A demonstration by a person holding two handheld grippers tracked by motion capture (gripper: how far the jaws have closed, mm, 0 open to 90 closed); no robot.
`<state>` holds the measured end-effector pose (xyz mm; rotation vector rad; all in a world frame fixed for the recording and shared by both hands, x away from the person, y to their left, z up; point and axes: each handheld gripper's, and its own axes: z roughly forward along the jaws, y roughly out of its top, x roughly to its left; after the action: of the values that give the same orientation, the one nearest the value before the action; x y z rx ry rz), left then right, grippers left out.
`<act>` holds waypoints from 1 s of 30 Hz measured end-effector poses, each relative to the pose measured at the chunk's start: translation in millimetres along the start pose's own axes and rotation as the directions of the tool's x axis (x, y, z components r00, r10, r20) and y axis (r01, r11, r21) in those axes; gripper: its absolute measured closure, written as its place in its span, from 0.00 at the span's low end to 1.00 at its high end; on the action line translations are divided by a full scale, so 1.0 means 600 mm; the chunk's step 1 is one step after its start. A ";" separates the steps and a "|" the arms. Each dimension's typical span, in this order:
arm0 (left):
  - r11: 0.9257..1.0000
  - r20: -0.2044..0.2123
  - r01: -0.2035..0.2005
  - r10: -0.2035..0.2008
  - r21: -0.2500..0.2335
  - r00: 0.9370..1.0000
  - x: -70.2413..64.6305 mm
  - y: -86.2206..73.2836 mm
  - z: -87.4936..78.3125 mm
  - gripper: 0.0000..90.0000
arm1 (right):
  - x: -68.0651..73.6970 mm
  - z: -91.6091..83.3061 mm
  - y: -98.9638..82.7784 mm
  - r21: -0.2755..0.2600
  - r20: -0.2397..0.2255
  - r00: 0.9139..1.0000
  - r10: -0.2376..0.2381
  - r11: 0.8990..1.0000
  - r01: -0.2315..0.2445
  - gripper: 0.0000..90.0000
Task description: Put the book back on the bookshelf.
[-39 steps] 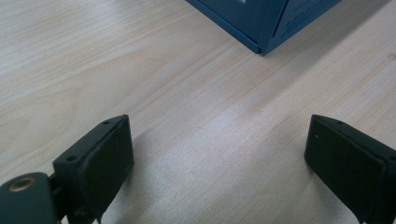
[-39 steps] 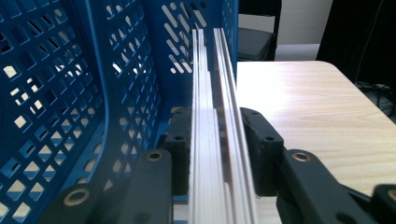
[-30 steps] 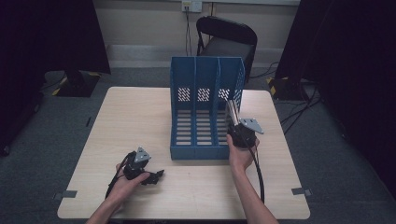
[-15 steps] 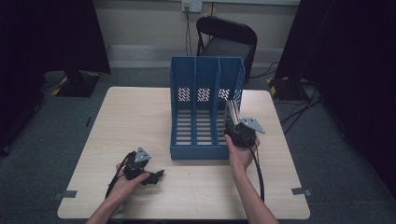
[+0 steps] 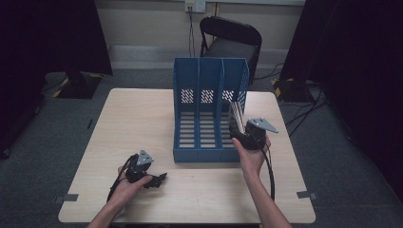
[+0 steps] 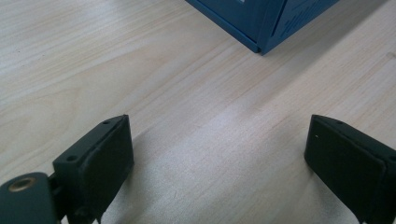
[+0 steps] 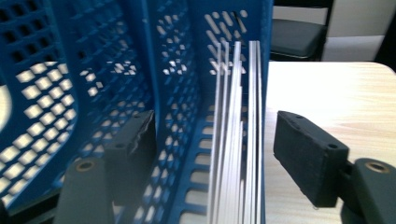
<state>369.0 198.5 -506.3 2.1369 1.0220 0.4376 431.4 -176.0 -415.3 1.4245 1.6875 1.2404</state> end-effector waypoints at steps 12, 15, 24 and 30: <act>1.000 0.000 0.000 0.000 0.001 1.000 0.000 0.000 0.000 0.08 | -0.012 -0.078 0.001 0.036 -0.109 0.988 -0.113 0.992 0.117 0.27; 1.000 0.000 0.000 0.000 0.000 1.000 0.000 0.000 0.000 0.08 | -0.021 -0.100 -0.008 0.048 -0.147 0.982 -0.118 0.991 0.127 0.27; 1.000 0.000 0.000 0.000 0.000 1.000 0.000 0.000 0.000 0.08 | -0.056 -0.126 -0.060 0.146 -0.235 0.962 -0.142 0.973 0.179 0.23; 1.000 0.002 0.001 -0.001 0.000 1.000 0.001 0.000 -0.001 0.09 | -0.072 -0.122 -0.095 0.216 -0.290 0.945 -0.152 0.952 0.219 0.21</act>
<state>368.9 199.1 -506.3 2.1364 1.0216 0.4350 354.7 -236.9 -444.8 1.2351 2.1739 1.1930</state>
